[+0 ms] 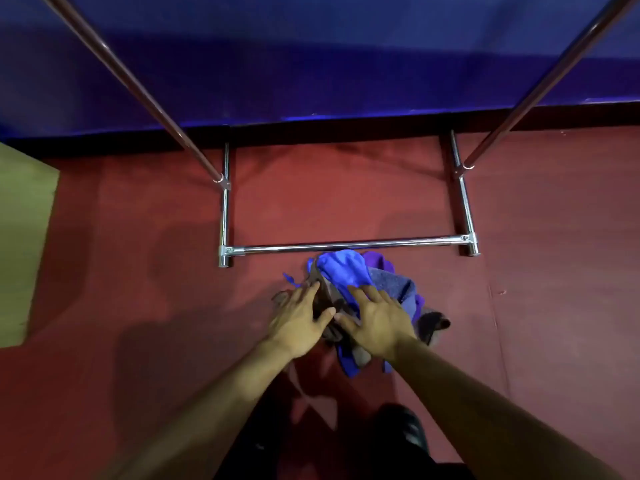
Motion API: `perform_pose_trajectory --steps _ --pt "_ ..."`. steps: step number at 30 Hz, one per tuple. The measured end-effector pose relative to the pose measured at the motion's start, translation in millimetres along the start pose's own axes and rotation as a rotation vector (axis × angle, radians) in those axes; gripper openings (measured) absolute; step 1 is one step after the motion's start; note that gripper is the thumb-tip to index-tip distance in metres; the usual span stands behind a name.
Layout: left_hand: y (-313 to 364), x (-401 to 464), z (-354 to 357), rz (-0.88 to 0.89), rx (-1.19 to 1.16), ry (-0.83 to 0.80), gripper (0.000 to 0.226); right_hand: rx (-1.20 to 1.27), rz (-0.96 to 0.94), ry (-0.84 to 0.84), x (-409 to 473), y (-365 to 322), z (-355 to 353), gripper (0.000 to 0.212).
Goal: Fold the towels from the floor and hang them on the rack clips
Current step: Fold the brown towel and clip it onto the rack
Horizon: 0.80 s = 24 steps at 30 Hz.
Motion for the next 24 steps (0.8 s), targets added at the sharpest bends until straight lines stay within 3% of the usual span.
perform_pose_trajectory --steps 13,18,21,24 --pt "-60.3 -0.2 20.6 -0.075 -0.084 0.097 0.069 -0.187 0.147 0.206 33.1 -30.4 60.9 0.061" --pt "-68.8 -1.2 29.5 -0.181 -0.185 0.070 0.073 -0.176 0.187 0.138 34.0 -28.5 59.8 0.025" --pt "-66.6 -4.6 30.6 -0.251 -0.253 0.058 0.071 -0.051 0.124 0.148 32.8 -29.6 52.9 0.027" --pt "-62.0 -7.5 27.3 -0.259 -0.292 0.061 0.067 0.312 0.126 0.046 34.8 -29.8 44.9 0.018"
Point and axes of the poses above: each hand's wrist, its own x-axis towards the middle knuckle, its own z-axis out of the palm, y = z × x, the point moved 2 cm from there along x, towards the middle knuckle, and after that the axes turned 10 degrees about -x, right-handed, at the moved point
